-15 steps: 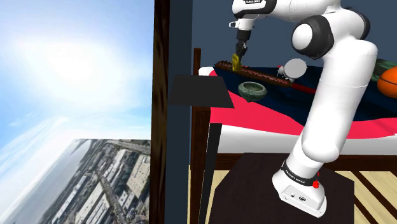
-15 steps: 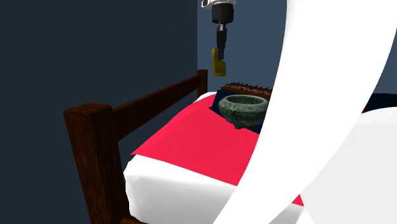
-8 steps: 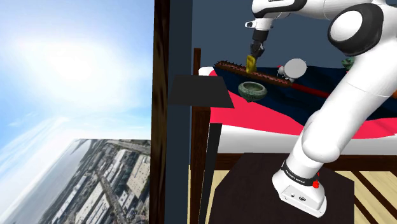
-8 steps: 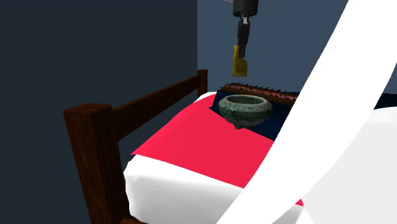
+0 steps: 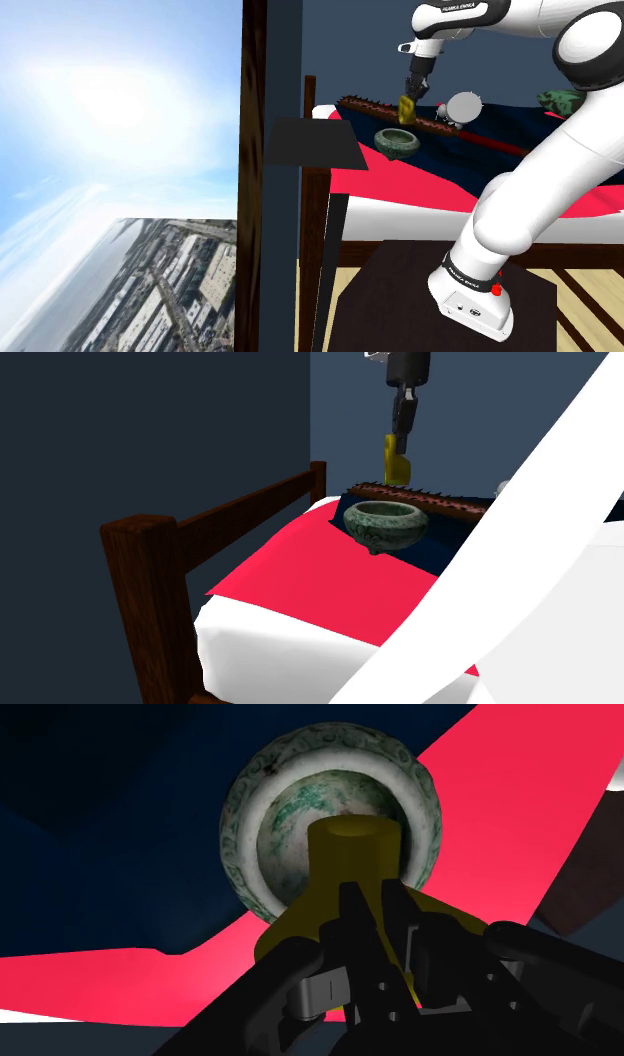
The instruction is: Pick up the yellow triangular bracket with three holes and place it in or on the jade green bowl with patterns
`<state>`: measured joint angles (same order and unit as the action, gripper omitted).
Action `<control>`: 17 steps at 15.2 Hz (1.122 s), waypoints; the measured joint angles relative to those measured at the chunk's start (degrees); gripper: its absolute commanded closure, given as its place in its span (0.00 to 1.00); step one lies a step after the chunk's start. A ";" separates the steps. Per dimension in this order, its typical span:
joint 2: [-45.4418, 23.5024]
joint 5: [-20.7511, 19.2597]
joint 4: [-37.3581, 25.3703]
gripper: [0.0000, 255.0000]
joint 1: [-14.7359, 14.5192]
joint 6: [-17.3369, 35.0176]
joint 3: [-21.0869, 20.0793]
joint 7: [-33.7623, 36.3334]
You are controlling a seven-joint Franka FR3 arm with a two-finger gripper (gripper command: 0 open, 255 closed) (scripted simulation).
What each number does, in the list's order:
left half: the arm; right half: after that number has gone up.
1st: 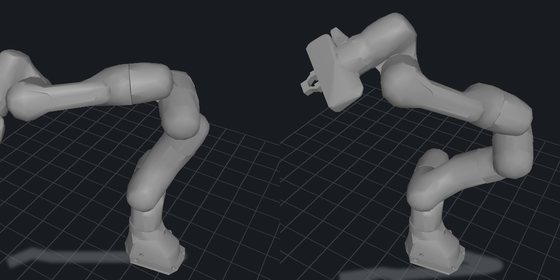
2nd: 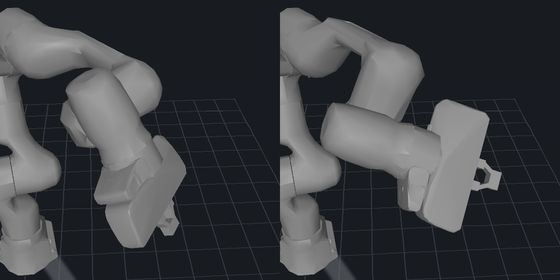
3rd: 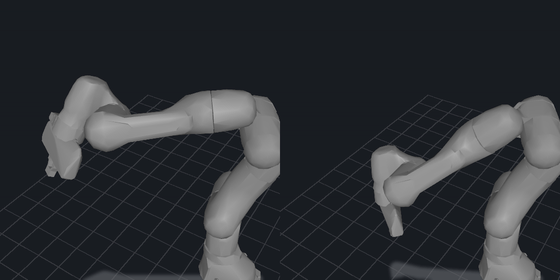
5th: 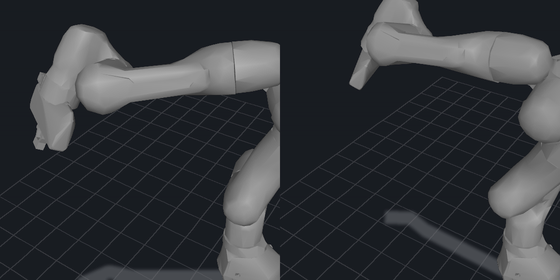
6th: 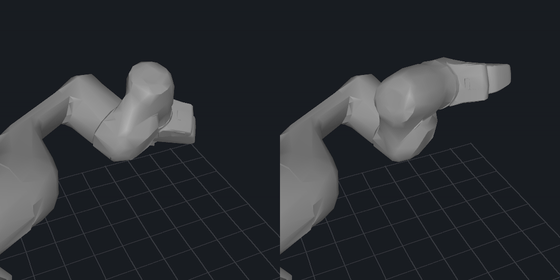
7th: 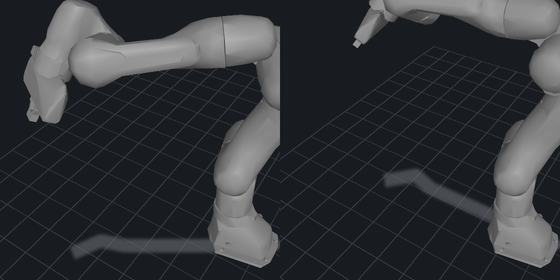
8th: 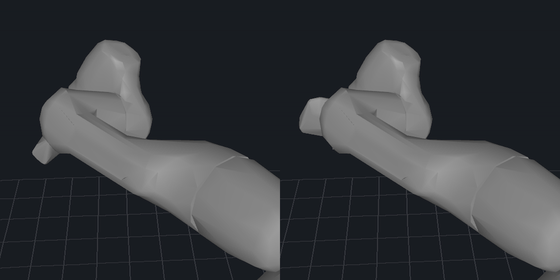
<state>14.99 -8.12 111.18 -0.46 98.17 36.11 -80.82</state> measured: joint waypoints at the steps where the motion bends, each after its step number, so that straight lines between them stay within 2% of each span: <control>1: -0.01 -0.03 0.75 1.00 0.01 0.76 0.04 0.05; 11: -0.57 -0.17 7.76 1.00 0.35 8.28 1.05 -0.26; 17: -0.54 -0.21 8.43 1.00 0.35 8.93 1.04 -0.15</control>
<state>14.45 -8.33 119.60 -0.11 107.10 37.15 -80.97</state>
